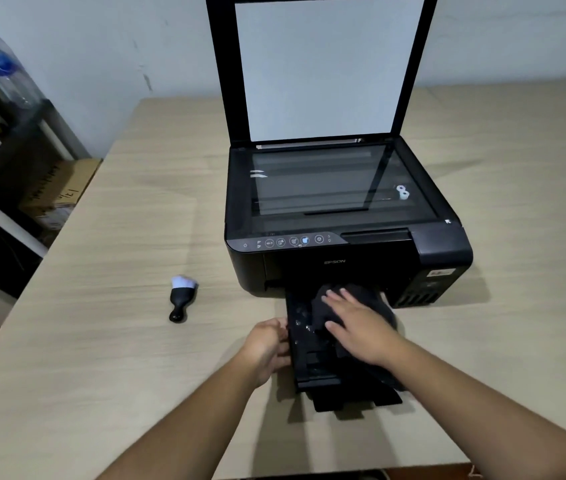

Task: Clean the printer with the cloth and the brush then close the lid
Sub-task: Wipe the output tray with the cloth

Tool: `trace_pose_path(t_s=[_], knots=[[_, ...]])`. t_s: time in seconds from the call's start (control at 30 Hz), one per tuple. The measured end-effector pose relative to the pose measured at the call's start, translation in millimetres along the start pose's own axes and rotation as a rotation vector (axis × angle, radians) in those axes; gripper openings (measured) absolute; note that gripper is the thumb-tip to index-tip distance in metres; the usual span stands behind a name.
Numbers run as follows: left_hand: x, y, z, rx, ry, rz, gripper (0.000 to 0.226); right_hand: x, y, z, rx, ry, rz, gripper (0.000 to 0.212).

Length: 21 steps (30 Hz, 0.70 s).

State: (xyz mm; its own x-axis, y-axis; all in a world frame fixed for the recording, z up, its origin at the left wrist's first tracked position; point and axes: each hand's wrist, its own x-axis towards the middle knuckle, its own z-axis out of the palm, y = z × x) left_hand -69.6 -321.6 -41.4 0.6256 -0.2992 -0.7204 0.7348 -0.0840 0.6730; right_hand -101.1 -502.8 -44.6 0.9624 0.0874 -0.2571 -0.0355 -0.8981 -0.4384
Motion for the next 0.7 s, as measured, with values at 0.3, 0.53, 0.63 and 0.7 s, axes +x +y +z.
trace_pose_path(t_s=[0.3, 0.53, 0.63, 0.7], knots=[[2, -1, -1, 0.02, 0.011, 0.001, 0.039, -26, 43, -9, 0.01, 0.132, 0.029, 0.055], [4, -1, -2, 0.054, 0.044, 0.012, 0.04, 5, -29, 20, -0.003, -0.003, -0.223, 0.056], [3, -3, -7, 0.034, -0.038, -0.006, 0.041, -30, 5, 13, 0.076, -0.024, -0.267, 0.061], [3, -3, -8, 0.017, -0.065, -0.014, 0.041, -35, 34, 3, 0.033, 0.074, -0.135, 0.058]])
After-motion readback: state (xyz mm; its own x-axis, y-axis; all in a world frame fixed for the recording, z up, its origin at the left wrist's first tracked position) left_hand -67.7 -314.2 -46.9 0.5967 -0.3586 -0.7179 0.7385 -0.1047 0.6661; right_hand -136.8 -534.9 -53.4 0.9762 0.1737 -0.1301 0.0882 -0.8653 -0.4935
